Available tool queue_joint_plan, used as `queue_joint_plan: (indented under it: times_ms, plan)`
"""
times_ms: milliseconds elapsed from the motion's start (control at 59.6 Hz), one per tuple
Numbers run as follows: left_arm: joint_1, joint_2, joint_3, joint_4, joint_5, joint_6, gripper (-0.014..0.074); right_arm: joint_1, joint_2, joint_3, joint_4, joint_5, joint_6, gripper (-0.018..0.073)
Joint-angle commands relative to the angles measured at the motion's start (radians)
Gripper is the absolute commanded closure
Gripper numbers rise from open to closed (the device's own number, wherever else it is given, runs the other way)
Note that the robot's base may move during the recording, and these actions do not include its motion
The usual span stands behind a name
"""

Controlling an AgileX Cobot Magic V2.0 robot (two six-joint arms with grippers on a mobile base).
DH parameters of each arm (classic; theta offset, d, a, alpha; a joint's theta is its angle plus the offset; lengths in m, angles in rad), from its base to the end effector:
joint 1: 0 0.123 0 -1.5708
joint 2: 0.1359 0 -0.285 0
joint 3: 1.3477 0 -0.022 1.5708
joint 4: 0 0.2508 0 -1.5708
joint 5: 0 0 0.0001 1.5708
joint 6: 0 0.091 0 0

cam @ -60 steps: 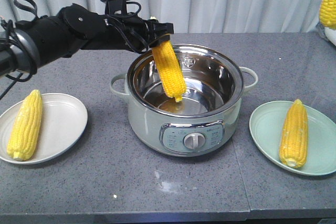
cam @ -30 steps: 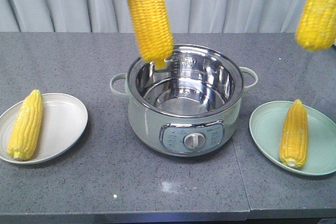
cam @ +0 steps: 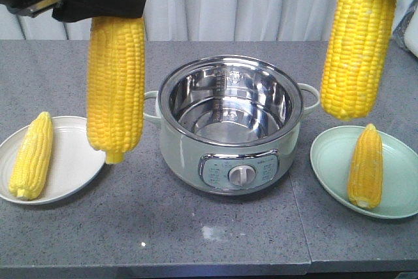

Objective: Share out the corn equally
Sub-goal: 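Hold both cobs aloft while the base drives to the other counter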

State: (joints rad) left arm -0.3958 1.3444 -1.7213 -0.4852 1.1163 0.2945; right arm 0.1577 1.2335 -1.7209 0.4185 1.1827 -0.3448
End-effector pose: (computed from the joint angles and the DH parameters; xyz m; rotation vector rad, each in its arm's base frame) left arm 0.2221 -0.1342 0.4919 0.7414 2.0536 -0.6567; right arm 0.2042 0.0672 0.5110 -0.5741 2.0460 0.4009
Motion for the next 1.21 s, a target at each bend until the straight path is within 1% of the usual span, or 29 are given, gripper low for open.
queue_joint_plan:
  times_ms: [0, 1191]
  plan:
    - [-0.004, -0.029, -0.031, -0.034, -0.050, -0.007, 0.0603, -0.008, -0.018, -0.026, 0.029, -0.027, -0.008, 0.0564]
    - [-0.004, -0.029, -0.031, -0.034, -0.050, -0.007, 0.0603, -0.008, -0.018, -0.026, 0.030, -0.016, -0.008, 0.0564]
